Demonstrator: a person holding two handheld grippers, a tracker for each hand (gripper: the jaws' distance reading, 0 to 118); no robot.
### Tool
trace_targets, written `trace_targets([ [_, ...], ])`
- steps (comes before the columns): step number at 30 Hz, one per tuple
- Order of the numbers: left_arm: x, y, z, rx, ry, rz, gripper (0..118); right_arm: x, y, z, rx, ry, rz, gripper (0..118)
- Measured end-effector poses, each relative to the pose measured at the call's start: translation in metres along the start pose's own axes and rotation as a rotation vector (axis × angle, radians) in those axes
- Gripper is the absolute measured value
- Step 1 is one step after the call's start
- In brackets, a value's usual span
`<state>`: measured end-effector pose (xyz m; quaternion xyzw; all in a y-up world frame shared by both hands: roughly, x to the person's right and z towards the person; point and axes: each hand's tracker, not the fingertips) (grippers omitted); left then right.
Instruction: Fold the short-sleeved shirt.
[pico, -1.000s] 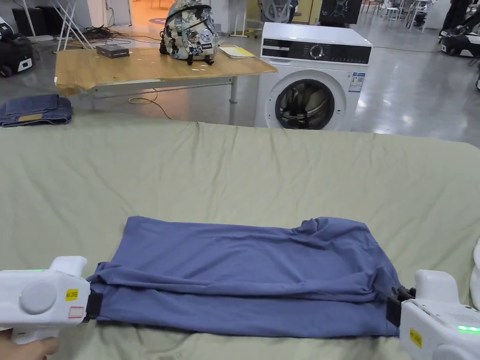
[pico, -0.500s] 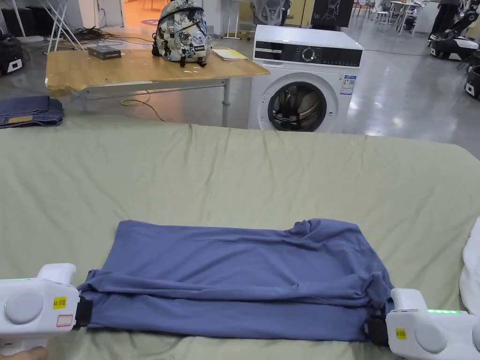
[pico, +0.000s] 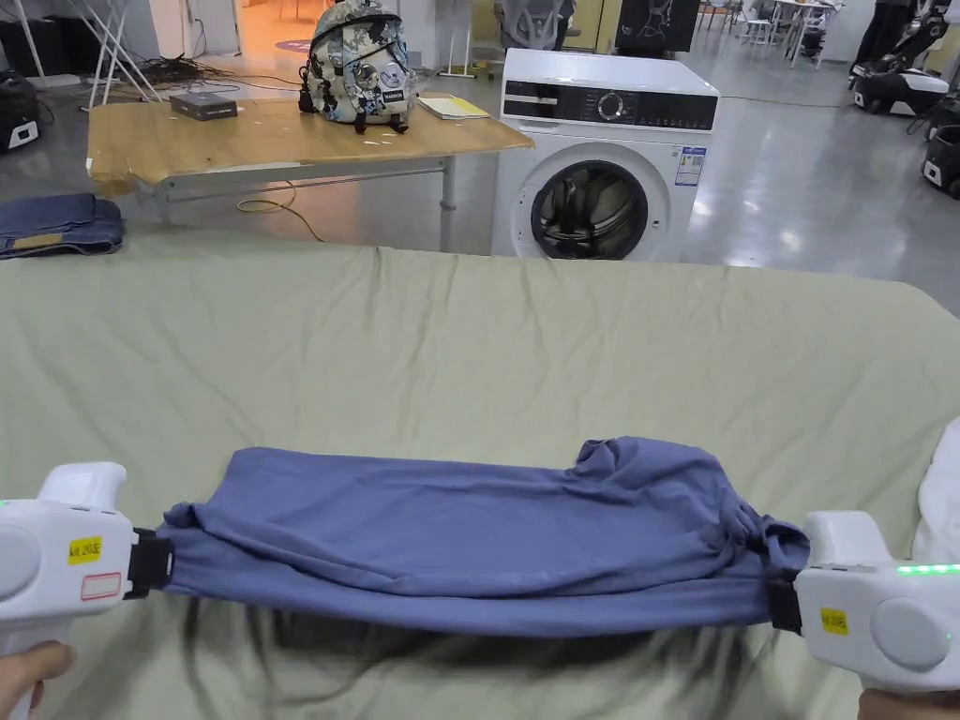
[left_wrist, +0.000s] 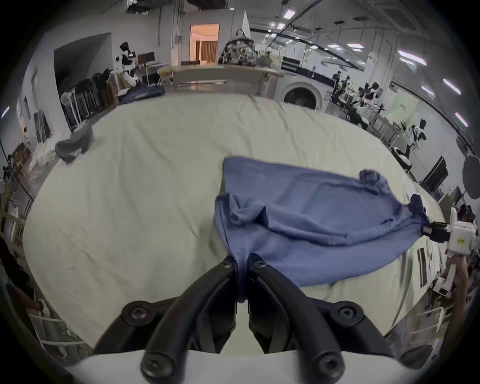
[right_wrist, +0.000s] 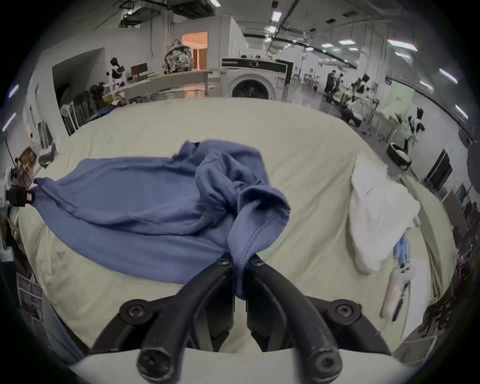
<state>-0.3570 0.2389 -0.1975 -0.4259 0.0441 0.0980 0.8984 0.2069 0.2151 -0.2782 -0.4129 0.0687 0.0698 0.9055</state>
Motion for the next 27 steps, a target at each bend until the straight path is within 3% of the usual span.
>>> trace_targets([
  [5, -0.015, -0.007, 0.025, 0.024, -0.014, 0.028, 1, 0.0, -0.009, 0.04, 0.034, 0.018, -0.002, 5],
  [12, -0.036, -0.067, 0.032, -0.026, -0.012, 0.066, 1, -0.006, -0.066, 0.058, -0.033, 0.057, -0.016, 5],
  [20, -0.046, -0.128, 0.031, -0.056, -0.011, 0.127, 1, -0.013, -0.131, 0.049, -0.135, 0.042, -0.05, 5],
  [27, -0.049, -0.164, -0.011, -0.133, 0.031, 0.117, 1, -0.023, -0.157, 0.019, -0.164, 0.0, -0.033, 5],
])
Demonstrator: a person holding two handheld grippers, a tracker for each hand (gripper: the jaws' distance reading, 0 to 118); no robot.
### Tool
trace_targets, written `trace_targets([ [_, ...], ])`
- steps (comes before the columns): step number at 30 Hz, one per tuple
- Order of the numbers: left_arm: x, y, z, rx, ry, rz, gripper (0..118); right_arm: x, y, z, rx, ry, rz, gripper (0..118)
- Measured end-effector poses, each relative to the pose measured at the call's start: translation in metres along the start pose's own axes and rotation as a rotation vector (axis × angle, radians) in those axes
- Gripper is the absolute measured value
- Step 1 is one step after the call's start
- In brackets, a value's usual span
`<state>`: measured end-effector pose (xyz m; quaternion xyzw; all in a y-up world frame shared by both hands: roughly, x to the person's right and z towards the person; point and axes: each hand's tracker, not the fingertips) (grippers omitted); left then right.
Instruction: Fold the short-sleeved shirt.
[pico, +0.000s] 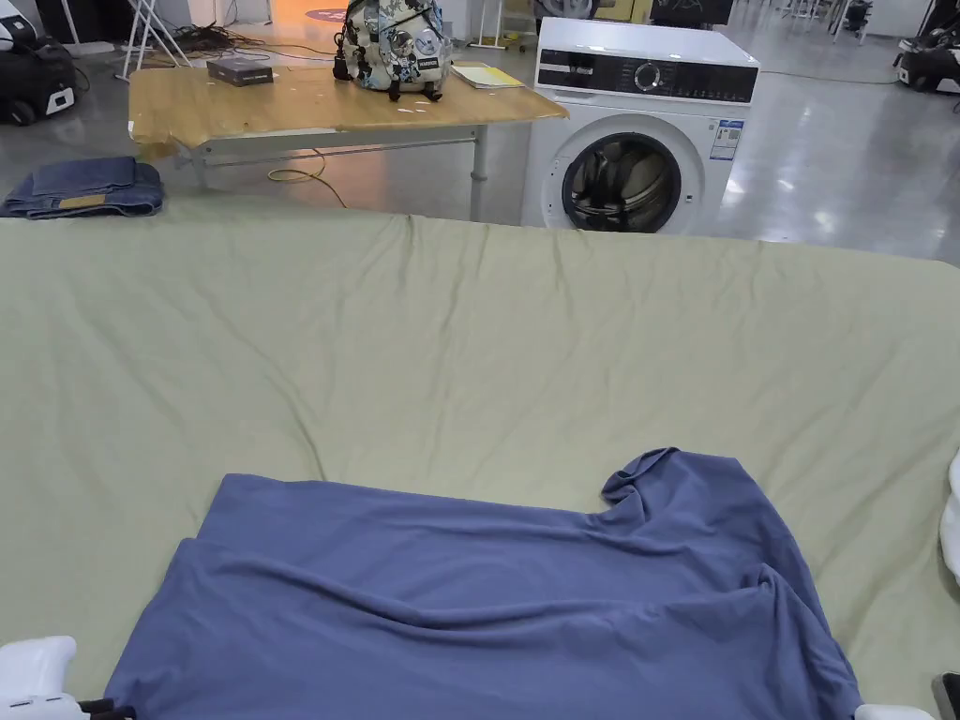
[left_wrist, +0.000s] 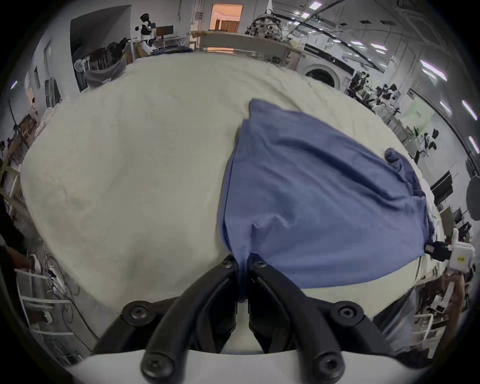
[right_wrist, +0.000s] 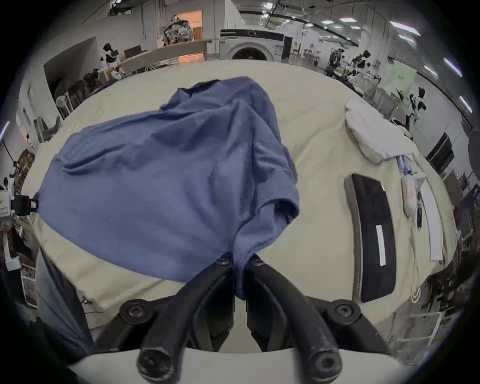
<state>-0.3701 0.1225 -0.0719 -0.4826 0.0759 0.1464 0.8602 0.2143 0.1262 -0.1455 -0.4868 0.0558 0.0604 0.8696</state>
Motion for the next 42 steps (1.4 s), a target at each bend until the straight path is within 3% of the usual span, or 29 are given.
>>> trace_targets([
  [5, 0.001, 0.005, 0.004, 0.007, 0.001, 0.009, 1, -0.004, 0.003, 0.001, 0.026, -0.026, 0.012, 9],
  [7, 0.004, 0.01, 0.01, 0.002, 0.0, -0.014, 1, -0.005, 0.01, 0.006, 0.017, -0.054, 0.028, 27],
  [8, 0.006, 0.014, 0.013, -0.002, 0.0, -0.016, 2, -0.006, 0.012, 0.012, 0.028, -0.088, 0.041, 45],
  [9, 0.008, 0.017, 0.016, 0.0, -0.005, -0.018, 8, -0.007, 0.015, 0.018, 0.043, -0.105, 0.046, 71],
  [10, 0.01, 0.02, 0.019, 0.012, -0.005, -0.023, 19, -0.007, 0.02, 0.024, 0.075, -0.116, 0.055, 81],
  [11, 0.013, 0.024, 0.023, 0.039, 0.005, -0.03, 36, -0.008, 0.025, 0.032, 0.115, -0.122, 0.056, 83],
  [12, 0.016, 0.029, 0.026, 0.068, 0.003, -0.038, 61, -0.012, 0.031, 0.04, 0.141, -0.128, 0.06, 83],
  [13, 0.02, 0.035, 0.028, 0.095, -0.01, -0.039, 69, -0.014, 0.038, 0.046, 0.167, -0.127, 0.059, 83],
  [17, 0.038, 0.057, 0.037, 0.222, -0.048, -0.055, 69, -0.031, 0.062, 0.059, 0.351, -0.108, 0.03, 83],
  [19, 0.05, 0.065, 0.04, 0.297, -0.039, -0.084, 69, -0.042, 0.073, 0.062, 0.446, -0.08, 0.004, 81],
  [21, 0.062, 0.072, 0.043, 0.379, -0.025, -0.111, 67, -0.057, 0.082, 0.063, 0.53, -0.056, -0.013, 67],
  [22, 0.067, 0.075, 0.043, 0.409, -0.02, -0.121, 60, -0.064, 0.087, 0.063, 0.552, -0.06, -0.01, 60],
  [23, 0.073, 0.078, 0.045, 0.44, -0.014, -0.127, 45, -0.072, 0.093, 0.063, 0.578, -0.051, -0.011, 43],
  [24, 0.077, 0.081, 0.045, 0.449, -0.009, -0.13, 22, -0.079, 0.097, 0.062, 0.603, -0.048, -0.016, 15],
  [25, 0.082, 0.084, 0.046, 0.466, -0.004, -0.139, 9, -0.085, 0.1, 0.061, 0.616, -0.041, -0.018, 2],
  [28, 0.092, 0.092, 0.045, 0.503, 0.027, -0.156, 1, -0.101, 0.108, 0.057, 0.649, -0.026, -0.027, 0],
  [35, 0.076, 0.134, 0.021, 0.491, 0.057, -0.163, 0, -0.116, 0.12, 0.047, 0.649, 0.01, -0.031, 0],
  [42, 0.044, 0.214, -0.034, 0.17, -0.019, -0.098, 0, -0.108, 0.125, 0.033, 0.6, 0.01, -0.028, 0],
])
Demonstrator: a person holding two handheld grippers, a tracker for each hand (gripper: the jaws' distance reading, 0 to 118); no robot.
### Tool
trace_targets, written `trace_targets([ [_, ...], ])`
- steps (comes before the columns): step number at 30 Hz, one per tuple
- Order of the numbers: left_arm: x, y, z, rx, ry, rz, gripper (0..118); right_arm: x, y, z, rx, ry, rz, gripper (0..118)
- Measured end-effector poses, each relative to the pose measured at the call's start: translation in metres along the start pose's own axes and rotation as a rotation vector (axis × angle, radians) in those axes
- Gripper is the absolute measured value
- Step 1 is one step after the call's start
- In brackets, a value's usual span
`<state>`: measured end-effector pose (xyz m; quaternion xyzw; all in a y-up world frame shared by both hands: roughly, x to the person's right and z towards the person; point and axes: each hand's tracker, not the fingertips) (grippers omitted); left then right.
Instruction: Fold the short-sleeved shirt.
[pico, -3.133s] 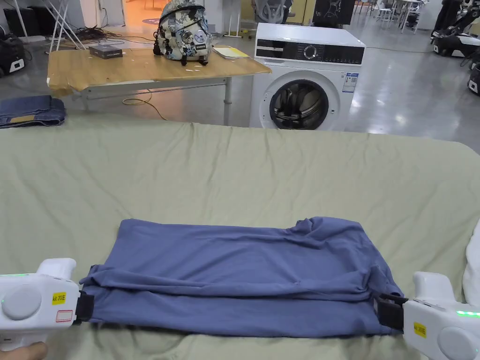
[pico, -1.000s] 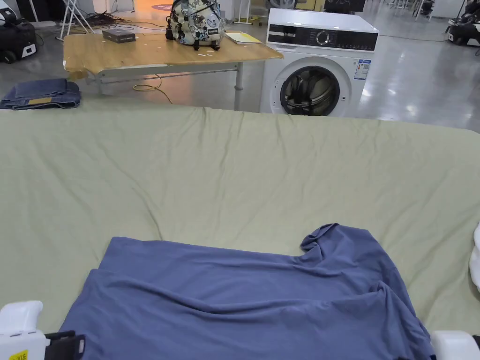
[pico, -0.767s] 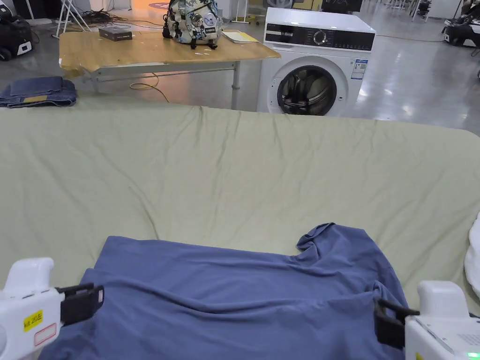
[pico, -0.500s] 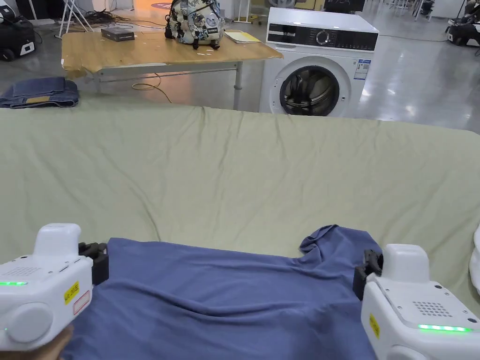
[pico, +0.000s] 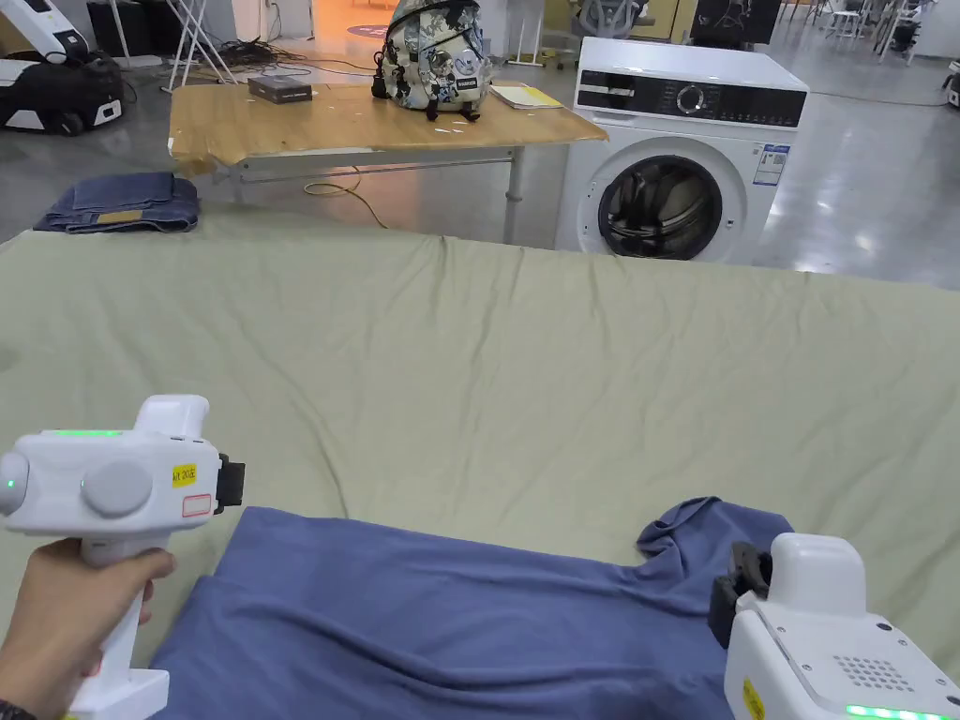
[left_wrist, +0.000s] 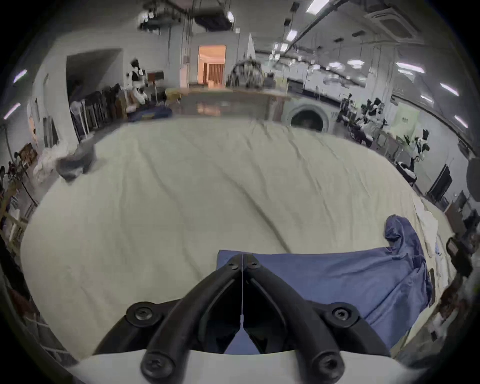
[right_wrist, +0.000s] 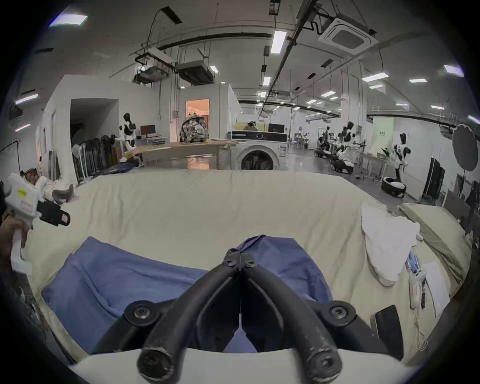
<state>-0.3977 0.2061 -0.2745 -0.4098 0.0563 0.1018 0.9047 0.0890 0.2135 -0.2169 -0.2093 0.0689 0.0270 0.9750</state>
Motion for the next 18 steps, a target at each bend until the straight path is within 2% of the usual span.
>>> trace_targets([
  [3, -0.012, 0.017, -0.032, -0.134, -0.013, 0.019, 2, 0.007, -0.004, -0.007, -0.032, -0.012, -0.001, 0],
  [4, -0.013, 0.02, -0.04, -0.168, -0.003, 0.023, 16, 0.01, -0.007, -0.009, -0.044, -0.02, 0.0, 0],
  [5, -0.015, 0.023, -0.048, -0.19, 0.008, 0.027, 38, 0.012, -0.009, -0.011, -0.054, -0.024, 0.0, 0],
  [6, -0.018, 0.024, -0.055, -0.202, -0.003, 0.042, 68, 0.015, -0.01, -0.013, -0.064, -0.026, -0.001, 0],
  [7, -0.018, 0.024, -0.061, -0.23, -0.002, 0.06, 75, 0.018, -0.013, -0.015, -0.077, -0.033, 0.0, 0],
  [13, -0.005, 0.018, -0.092, -0.311, 0.016, 0.071, 75, 0.03, -0.026, -0.024, -0.136, -0.056, 0.002, 0],
  [17, 0.022, 0.009, -0.091, -0.291, 0.14, -0.086, 75, 0.034, -0.032, -0.027, -0.165, -0.067, -0.002, 0],
  [18, 0.027, 0.007, -0.089, -0.284, 0.153, -0.105, 70, 0.035, -0.033, -0.027, -0.172, -0.071, -0.002, 0],
])
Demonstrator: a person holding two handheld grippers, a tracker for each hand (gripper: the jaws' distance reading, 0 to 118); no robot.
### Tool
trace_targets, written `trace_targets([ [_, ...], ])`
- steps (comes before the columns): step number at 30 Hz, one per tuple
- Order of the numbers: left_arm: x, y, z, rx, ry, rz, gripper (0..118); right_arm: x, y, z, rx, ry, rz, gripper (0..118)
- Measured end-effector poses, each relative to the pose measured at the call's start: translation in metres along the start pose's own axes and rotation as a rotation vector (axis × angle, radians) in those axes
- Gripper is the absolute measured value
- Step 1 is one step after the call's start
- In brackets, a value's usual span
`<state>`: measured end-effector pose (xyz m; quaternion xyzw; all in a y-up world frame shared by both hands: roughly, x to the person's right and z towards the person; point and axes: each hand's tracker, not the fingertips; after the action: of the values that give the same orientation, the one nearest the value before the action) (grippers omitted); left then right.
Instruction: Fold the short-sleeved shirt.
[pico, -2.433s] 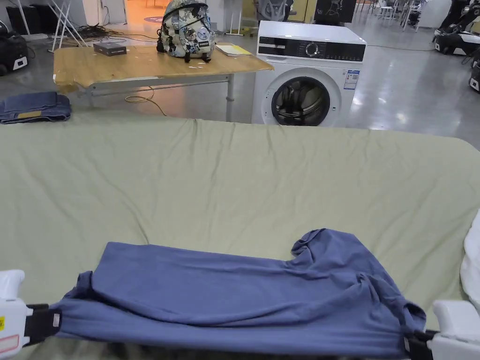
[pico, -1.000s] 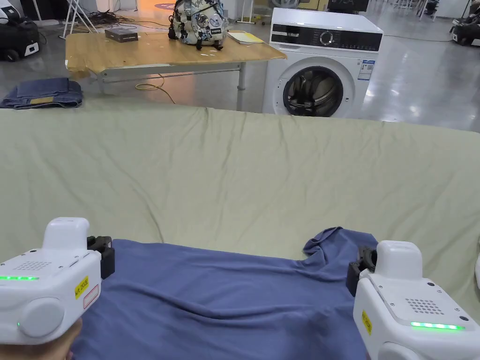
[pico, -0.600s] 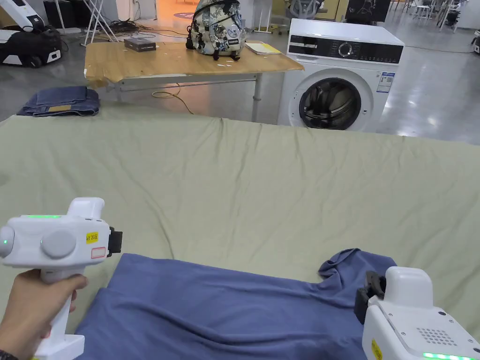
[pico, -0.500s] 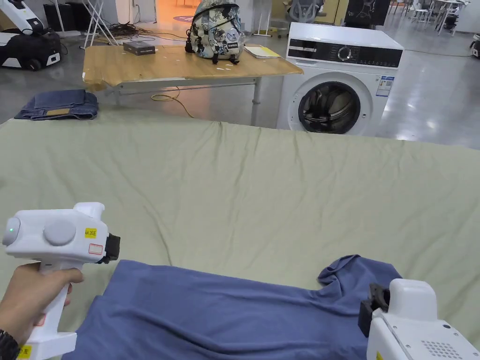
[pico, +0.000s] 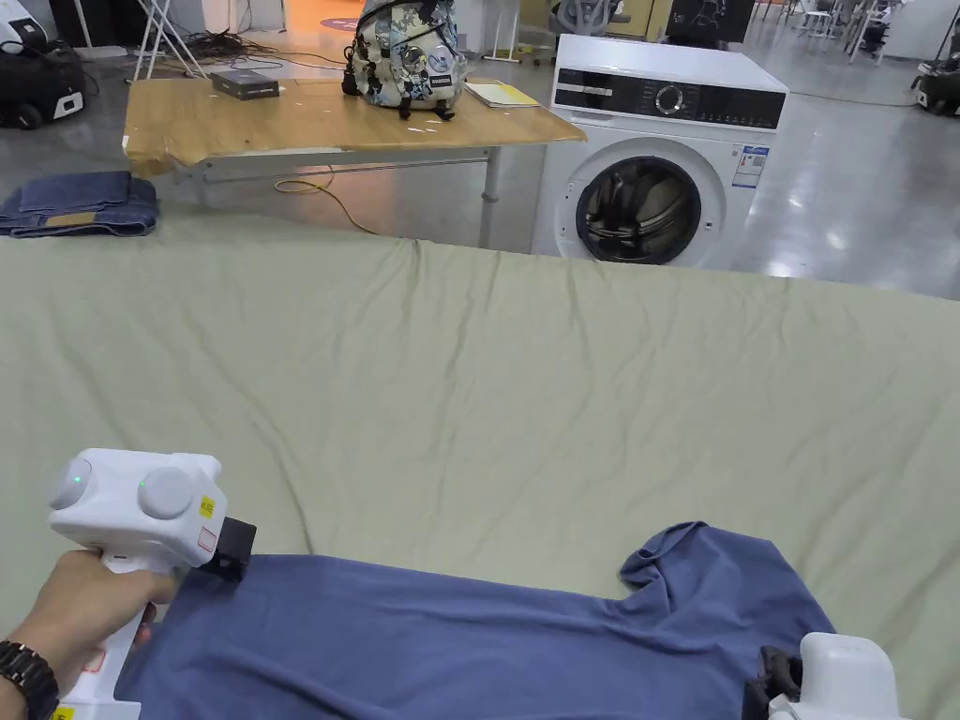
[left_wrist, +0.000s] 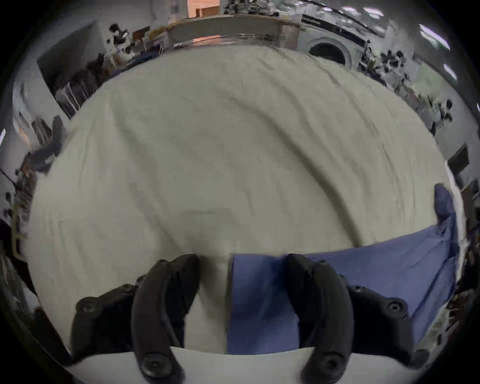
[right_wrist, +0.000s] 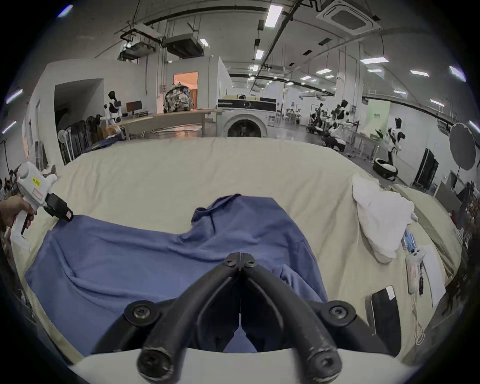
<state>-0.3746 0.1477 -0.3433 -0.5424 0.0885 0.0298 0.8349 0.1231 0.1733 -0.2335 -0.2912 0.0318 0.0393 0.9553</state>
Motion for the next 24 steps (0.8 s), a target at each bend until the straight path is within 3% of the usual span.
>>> trace_targets([
  [2, 0.002, 0.001, 0.0, 0.005, -0.011, 0.016, 53, 0.002, -0.001, -0.003, -0.014, -0.009, -0.006, 0],
  [5, -0.004, 0.0, 0.006, 0.069, -0.118, 0.023, 0, 0.008, 0.001, -0.008, -0.032, -0.021, -0.022, 0],
  [12, -0.022, -0.012, 0.023, 0.116, -0.125, 0.059, 0, 0.049, 0.042, -0.037, -0.094, -0.001, -0.053, 0],
  [13, -0.023, -0.013, 0.027, 0.129, -0.127, 0.059, 0, 0.055, 0.051, -0.047, -0.133, 0.017, -0.049, 5],
  [14, -0.022, -0.013, 0.03, 0.134, -0.129, 0.058, 0, 0.061, 0.059, -0.058, -0.179, 0.009, -0.029, 17],
  [15, -0.024, -0.014, 0.034, 0.153, -0.13, 0.06, 0, 0.066, 0.066, -0.068, -0.21, 0.014, -0.017, 39],
  [16, -0.026, -0.015, 0.039, 0.167, -0.127, 0.061, 0, 0.073, 0.072, -0.08, -0.245, 0.029, -0.012, 53],
  [18, -0.027, -0.014, 0.043, 0.186, -0.117, 0.057, 0, 0.08, 0.082, -0.105, -0.304, 0.037, 0.02, 69],
  [21, -0.029, -0.015, 0.048, 0.196, -0.131, 0.058, 0, 0.083, 0.085, -0.137, -0.362, 0.019, 0.068, 71],
  [24, -0.029, -0.017, 0.05, 0.212, -0.143, 0.067, 0, 0.085, 0.079, -0.163, -0.405, 0.055, 0.039, 70],
])
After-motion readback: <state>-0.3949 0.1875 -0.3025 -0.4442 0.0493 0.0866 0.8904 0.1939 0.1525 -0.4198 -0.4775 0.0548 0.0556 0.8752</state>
